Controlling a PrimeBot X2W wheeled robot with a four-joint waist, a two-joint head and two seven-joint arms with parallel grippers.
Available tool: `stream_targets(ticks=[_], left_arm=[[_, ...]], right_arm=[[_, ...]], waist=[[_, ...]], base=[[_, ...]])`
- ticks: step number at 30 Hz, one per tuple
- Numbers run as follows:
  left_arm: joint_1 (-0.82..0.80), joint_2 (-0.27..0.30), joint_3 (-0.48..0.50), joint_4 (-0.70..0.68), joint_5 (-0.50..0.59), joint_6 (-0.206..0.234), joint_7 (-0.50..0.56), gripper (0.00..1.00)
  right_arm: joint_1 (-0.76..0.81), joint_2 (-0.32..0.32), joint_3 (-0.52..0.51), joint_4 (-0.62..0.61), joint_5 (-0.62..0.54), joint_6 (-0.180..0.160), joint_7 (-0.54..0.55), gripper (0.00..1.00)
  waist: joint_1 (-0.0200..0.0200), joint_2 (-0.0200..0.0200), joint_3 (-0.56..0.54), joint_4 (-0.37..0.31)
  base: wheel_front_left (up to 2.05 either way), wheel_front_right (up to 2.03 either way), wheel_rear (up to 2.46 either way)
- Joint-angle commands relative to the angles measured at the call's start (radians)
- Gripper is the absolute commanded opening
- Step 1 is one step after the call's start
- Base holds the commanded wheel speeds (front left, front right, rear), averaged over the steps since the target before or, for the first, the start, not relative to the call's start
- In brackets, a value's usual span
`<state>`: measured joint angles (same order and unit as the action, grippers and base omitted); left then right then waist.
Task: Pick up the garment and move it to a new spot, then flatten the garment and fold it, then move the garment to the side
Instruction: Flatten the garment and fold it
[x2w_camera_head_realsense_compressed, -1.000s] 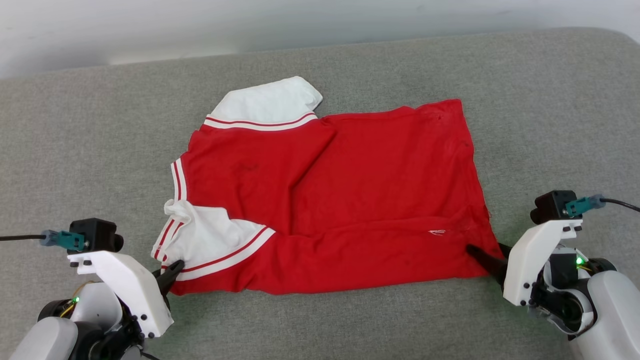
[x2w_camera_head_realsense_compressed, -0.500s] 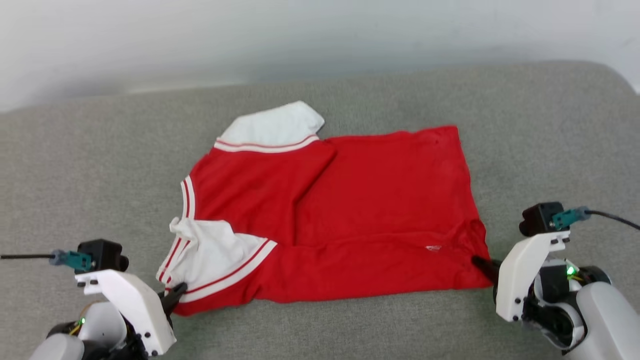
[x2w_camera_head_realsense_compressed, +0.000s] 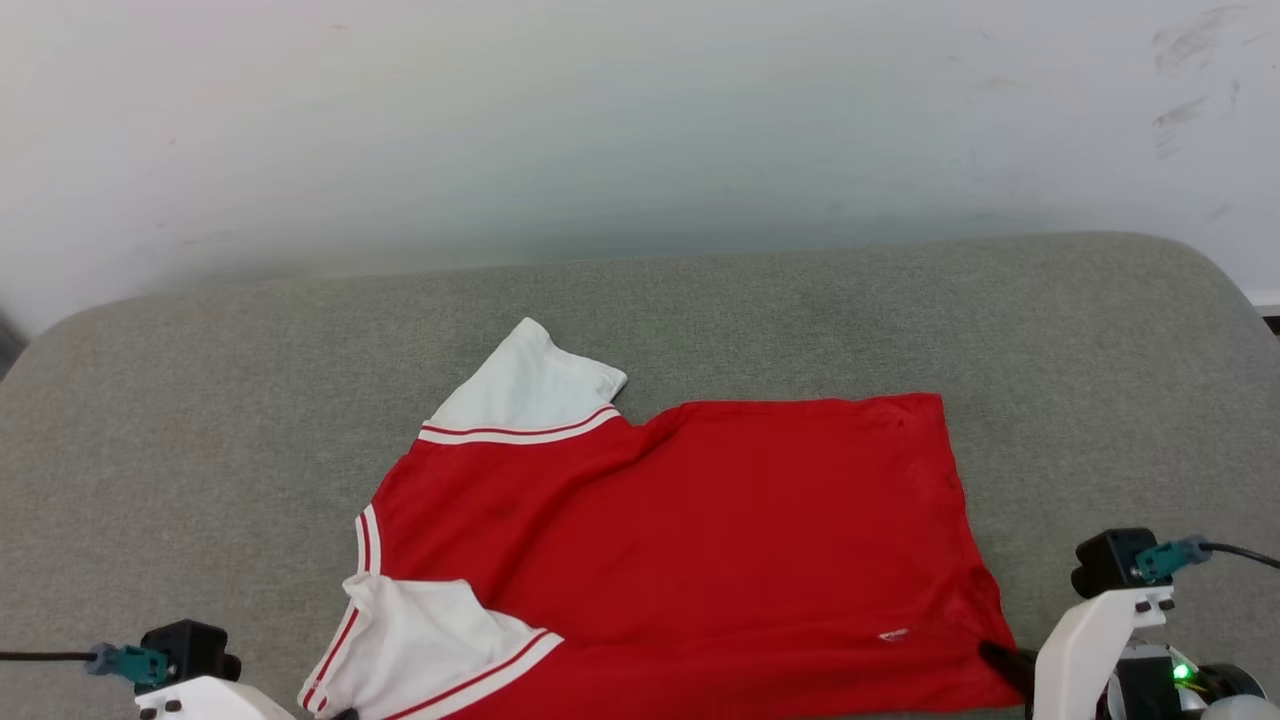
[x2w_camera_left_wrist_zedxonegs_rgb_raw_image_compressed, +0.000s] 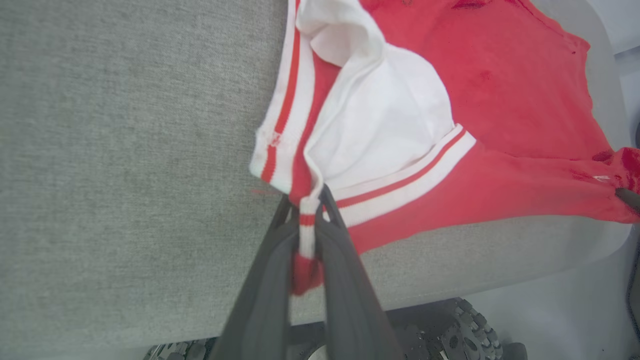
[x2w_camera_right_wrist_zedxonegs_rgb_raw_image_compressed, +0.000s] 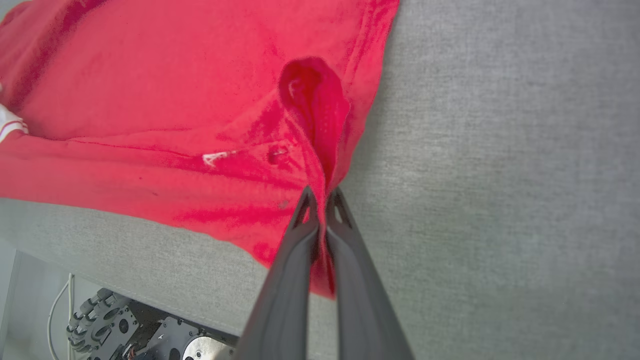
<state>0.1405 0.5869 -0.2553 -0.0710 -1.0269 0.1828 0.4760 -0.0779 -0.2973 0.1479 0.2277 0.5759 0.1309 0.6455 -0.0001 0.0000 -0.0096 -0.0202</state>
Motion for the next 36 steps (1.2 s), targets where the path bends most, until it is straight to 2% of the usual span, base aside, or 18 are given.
stream_targets(ticks=[1, 2, 3, 4, 5, 6, 7, 15, 20, 26, 31, 36], left_arm=[[0.021, 0.001, 0.001, -0.002, -0.007, 0.005, -0.003, 0.00], [0.025, -0.005, 0.001, -0.001, -0.010, 0.004, -0.006, 0.00], [0.026, -0.011, 0.000, 0.003, -0.011, 0.002, -0.011, 0.00], [0.024, -0.014, -0.003, 0.010, -0.009, -0.002, -0.016, 0.00], [0.019, -0.021, -0.007, 0.021, -0.009, -0.002, -0.018, 0.13], [0.011, -0.029, -0.012, 0.028, -0.010, -0.005, -0.020, 0.92], [-0.003, -0.033, -0.011, 0.034, -0.003, -0.009, -0.032, 1.00], [-0.100, -0.043, 0.000, 0.047, 0.079, -0.041, -0.150, 1.00], [-0.212, -0.050, 0.011, 0.041, 0.180, -0.015, -0.251, 1.00], [-0.412, -0.063, 0.022, 0.080, 0.269, 0.006, -0.330, 1.00], [-0.615, -0.039, 0.025, 0.160, 0.288, -0.028, -0.309, 1.00], [-0.807, 0.020, 0.005, 0.266, 0.276, -0.091, -0.185, 1.00]], right_arm=[[0.031, 0.004, -0.015, -0.012, -0.017, 0.000, 0.011, 0.00], [0.046, 0.013, -0.021, -0.015, -0.021, 0.000, 0.019, 0.00], [0.058, 0.019, -0.024, -0.018, -0.027, 0.000, 0.022, 0.12], [0.066, 0.022, -0.026, -0.021, -0.030, 0.000, 0.021, 0.45], [0.073, 0.028, -0.030, -0.023, -0.032, 0.000, 0.014, 1.00], [0.079, 0.032, -0.032, -0.025, -0.037, 0.000, 0.005, 1.00], [0.082, 0.036, -0.037, -0.030, -0.046, 0.000, -0.014, 1.00], [0.065, 0.068, -0.083, -0.112, -0.133, 0.000, -0.298, 1.00], [0.022, 0.111, -0.133, -0.175, -0.221, 0.000, -0.453, 1.00], [-0.059, 0.145, -0.141, -0.261, -0.272, 0.000, -0.536, 1.00], [-0.142, 0.164, -0.133, -0.317, -0.290, 0.000, -0.571, 1.00], [-0.204, 0.177, -0.109, -0.335, -0.286, 0.000, -0.587, 1.00]], waist=[[0.0001, 0.0000, -0.002, -0.001], [0.0001, 0.0000, -0.001, -0.001], [0.0001, 0.0000, 0.000, -0.002], [0.0001, 0.0000, 0.002, -0.002], [0.0001, 0.0000, 0.005, -0.003], [0.0001, 0.0000, 0.007, -0.003], [0.0001, 0.0000, 0.010, -0.004], [0.0001, 0.0000, 0.023, -0.031], [0.0001, 0.0000, 0.063, -0.067], [0.0001, 0.0000, 0.185, -0.126], [0.0001, 0.0000, 0.330, -0.181], [0.0001, 0.0000, 0.441, -0.242]], base=[[0.00, 0.00, 0.00], [0.00, 0.00, 0.00], [0.00, 0.00, 0.00], [0.00, 0.00, 0.00], [0.00, 0.00, 0.00], [0.00, 0.00, 0.00], [0.00, 0.00, 0.00], [0.00, 0.00, 0.00], [0.00, 0.00, 0.00], [0.00, 0.00, 0.00], [0.00, 0.00, 0.00], [0.00, 0.00, 0.00]])
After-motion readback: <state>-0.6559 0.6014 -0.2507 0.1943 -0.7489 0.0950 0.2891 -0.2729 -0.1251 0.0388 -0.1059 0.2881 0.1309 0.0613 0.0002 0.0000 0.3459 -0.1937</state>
